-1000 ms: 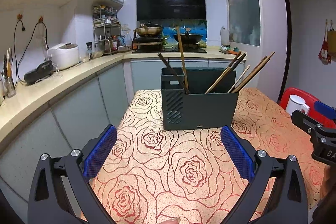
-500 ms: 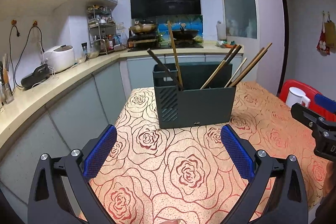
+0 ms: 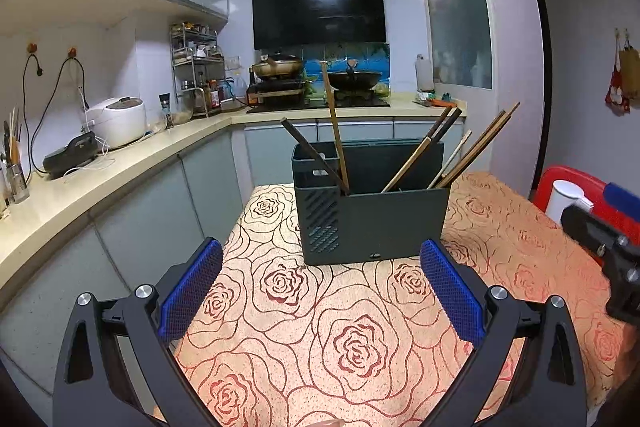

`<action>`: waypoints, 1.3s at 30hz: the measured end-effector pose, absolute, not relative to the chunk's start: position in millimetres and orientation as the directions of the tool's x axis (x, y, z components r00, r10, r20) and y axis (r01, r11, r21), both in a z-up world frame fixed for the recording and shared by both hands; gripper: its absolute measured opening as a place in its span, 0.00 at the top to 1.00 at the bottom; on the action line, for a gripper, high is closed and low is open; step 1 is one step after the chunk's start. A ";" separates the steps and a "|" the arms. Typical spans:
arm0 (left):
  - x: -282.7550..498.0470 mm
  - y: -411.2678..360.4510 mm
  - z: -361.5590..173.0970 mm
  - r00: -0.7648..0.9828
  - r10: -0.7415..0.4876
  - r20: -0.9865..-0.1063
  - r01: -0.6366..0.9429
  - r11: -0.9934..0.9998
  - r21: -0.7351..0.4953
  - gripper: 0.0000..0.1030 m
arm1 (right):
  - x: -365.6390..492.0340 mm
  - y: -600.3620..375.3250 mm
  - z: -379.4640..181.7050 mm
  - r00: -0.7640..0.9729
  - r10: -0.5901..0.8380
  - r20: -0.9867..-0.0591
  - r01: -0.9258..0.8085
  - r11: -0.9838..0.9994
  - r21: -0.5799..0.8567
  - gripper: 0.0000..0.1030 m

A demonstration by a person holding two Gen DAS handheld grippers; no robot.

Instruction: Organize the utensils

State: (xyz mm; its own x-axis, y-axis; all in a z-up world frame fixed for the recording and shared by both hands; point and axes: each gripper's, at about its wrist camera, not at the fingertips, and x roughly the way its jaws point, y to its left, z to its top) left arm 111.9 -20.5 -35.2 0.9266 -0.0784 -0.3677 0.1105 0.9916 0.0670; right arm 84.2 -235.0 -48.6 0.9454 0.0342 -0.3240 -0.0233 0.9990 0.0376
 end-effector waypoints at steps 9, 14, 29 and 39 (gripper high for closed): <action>111.3 -24.5 -39.2 0.924 -0.076 -0.374 0.114 0.990 0.080 0.07 | 81.9 -239.5 -43.7 0.949 0.024 -0.314 -0.013 0.999 0.037 0.07; 110.8 -25.9 -39.6 0.925 -0.077 -0.373 0.117 0.989 0.086 0.07 | 81.3 -240.0 -43.9 0.949 0.023 -0.315 -0.012 0.999 0.038 0.07; 109.3 -24.3 -38.3 0.926 -0.077 -0.370 0.115 0.990 0.080 0.07 | 81.4 -236.8 -45.2 0.947 0.028 -0.320 -0.017 0.999 0.038 0.07; 109.3 -24.1 -38.1 0.926 -0.078 -0.370 0.115 0.990 0.079 0.07 | 82.6 -236.3 -45.8 0.946 0.029 -0.324 -0.017 0.999 0.040 0.07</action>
